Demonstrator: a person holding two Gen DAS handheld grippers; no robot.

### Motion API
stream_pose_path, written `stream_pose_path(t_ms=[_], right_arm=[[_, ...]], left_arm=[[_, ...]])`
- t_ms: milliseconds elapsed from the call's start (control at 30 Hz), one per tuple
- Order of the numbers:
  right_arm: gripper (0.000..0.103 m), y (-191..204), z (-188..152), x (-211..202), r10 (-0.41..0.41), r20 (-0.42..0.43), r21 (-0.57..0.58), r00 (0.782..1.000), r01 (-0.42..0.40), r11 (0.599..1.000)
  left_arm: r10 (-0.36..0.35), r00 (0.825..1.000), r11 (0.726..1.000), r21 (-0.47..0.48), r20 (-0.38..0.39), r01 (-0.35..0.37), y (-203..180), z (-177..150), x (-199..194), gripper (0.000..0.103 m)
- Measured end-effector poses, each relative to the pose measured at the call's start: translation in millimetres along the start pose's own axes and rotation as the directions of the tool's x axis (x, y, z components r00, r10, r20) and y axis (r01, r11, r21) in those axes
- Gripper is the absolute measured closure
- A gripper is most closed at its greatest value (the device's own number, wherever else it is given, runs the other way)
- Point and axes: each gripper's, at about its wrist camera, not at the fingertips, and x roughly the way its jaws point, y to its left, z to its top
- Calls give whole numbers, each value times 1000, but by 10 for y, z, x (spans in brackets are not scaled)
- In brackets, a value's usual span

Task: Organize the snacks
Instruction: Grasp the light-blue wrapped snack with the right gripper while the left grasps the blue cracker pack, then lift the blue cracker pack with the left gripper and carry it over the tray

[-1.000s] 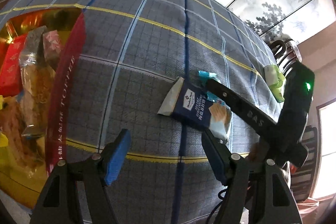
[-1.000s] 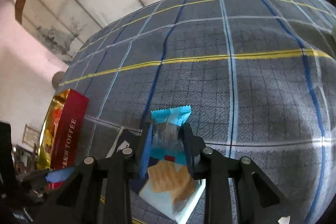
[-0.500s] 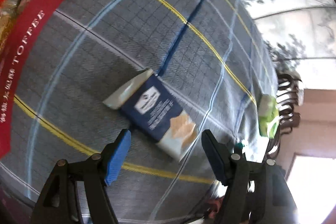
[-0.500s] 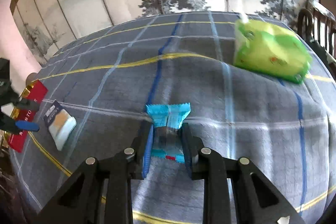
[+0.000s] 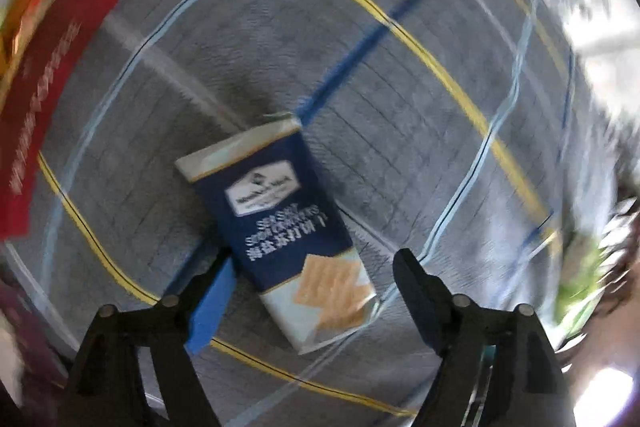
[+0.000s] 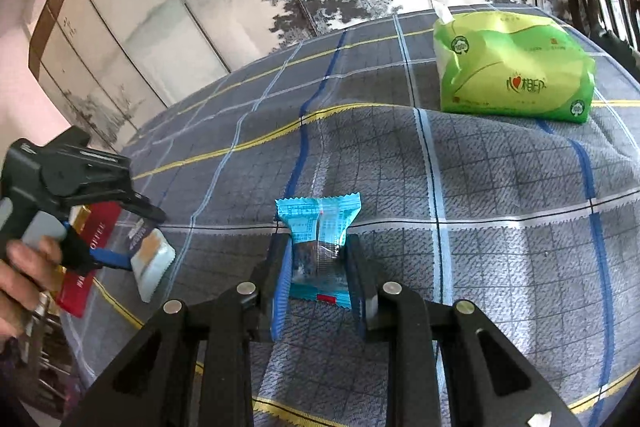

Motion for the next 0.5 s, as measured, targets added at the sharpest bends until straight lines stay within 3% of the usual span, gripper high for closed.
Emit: stream_pose_path(t_ms=[100, 200, 267, 367, 467, 500], right_arm=[[80, -28, -3, -8, 3, 6, 15, 1000, -3, 1000], [80, -15, -1, 16, -6, -7, 9, 1000, 6, 1000], [80, 15, 4, 59, -28, -28, -5, 999, 28, 1000], [80, 10, 2, 60, -41, -30, -7, 999, 41, 999], [79, -4, -3, 58, -45, -30, -2, 999, 45, 999], [79, 2, -4, 62, -48, -31, -5, 998, 48, 999]], left_arm=[[108, 994, 983, 150, 12, -109, -192, -44, 37, 20], [111, 994, 976, 185, 16, -112, -187, -51, -7, 24], [113, 993, 968, 222, 16, -114, -178, -37, -66, 38], [92, 996, 947, 307, 19, -93, -101, -43, -151, 47], [97, 991, 920, 370, 94, -125, 69, -49, -274, 48], [62, 993, 909, 406, 100, -97, 147, -62, -322, 48]])
